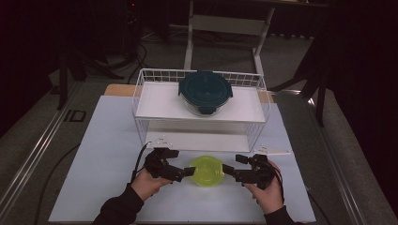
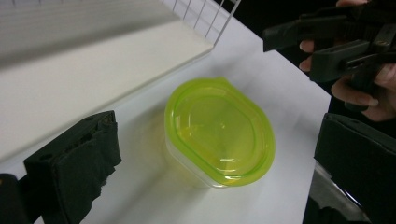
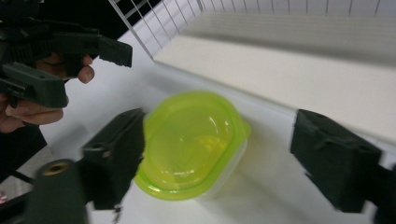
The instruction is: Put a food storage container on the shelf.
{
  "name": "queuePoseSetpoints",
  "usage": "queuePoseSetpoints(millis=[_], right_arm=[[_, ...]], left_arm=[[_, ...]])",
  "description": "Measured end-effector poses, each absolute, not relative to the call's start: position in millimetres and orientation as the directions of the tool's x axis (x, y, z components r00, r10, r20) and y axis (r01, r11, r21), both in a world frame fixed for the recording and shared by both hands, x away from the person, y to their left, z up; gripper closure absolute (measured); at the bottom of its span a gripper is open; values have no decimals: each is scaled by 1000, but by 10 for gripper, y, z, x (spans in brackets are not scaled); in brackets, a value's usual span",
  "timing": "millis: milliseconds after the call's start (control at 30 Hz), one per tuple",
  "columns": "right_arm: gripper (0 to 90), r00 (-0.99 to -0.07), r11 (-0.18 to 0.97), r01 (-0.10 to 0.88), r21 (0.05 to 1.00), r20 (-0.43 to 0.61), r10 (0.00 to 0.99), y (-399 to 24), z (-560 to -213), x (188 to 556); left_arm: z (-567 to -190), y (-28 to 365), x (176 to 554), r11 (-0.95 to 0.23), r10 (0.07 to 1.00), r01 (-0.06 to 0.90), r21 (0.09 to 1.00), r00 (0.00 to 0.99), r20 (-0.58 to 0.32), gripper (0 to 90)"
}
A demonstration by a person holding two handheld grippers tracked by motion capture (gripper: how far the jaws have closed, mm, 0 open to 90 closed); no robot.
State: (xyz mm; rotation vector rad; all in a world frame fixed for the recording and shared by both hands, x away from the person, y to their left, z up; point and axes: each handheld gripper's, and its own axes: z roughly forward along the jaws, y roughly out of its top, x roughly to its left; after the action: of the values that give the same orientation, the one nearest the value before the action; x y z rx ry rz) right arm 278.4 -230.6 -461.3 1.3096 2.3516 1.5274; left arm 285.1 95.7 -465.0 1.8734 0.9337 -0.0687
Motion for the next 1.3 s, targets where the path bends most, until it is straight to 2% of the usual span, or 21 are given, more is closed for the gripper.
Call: queuePoseSetpoints(millis=[200,433,633,833,967,1067,1133,1300], right_arm=[[223,-571,133,717,684,467,675,-2274,-4713,2864],[410,-429,62,846,530,607,669,-2266,-4850,2974],[483,-369,70,893,445,635,679,-2227,-4971,3042],[578,-320,39,920,390,690,649,-2264,-5034,3066],[632,-309,39,928,371,704,639,-2254,-5040,3065],[755,-312,41,930,366,725,613,-2241,-5036,3057],[760,-335,66,925,375,721,606,-2225,-5026,3044],[781,-352,74,920,385,727,589,-2243,-4998,3001]], left_arm=[[-4776,865,2922,-199,577,698,688,651,-493,19],[-4946,857,3000,-136,612,794,593,538,-580,200],[-5054,839,3022,-112,604,842,528,480,-637,333],[-5125,899,3019,-92,589,857,507,457,-667,546],[-5131,880,3000,-100,568,860,501,463,-681,599],[-5122,851,2981,-117,554,851,513,485,-677,684],[-5109,850,2964,-135,551,835,533,511,-660,705],[-5138,900,2953,-109,518,847,520,495,-698,747]])
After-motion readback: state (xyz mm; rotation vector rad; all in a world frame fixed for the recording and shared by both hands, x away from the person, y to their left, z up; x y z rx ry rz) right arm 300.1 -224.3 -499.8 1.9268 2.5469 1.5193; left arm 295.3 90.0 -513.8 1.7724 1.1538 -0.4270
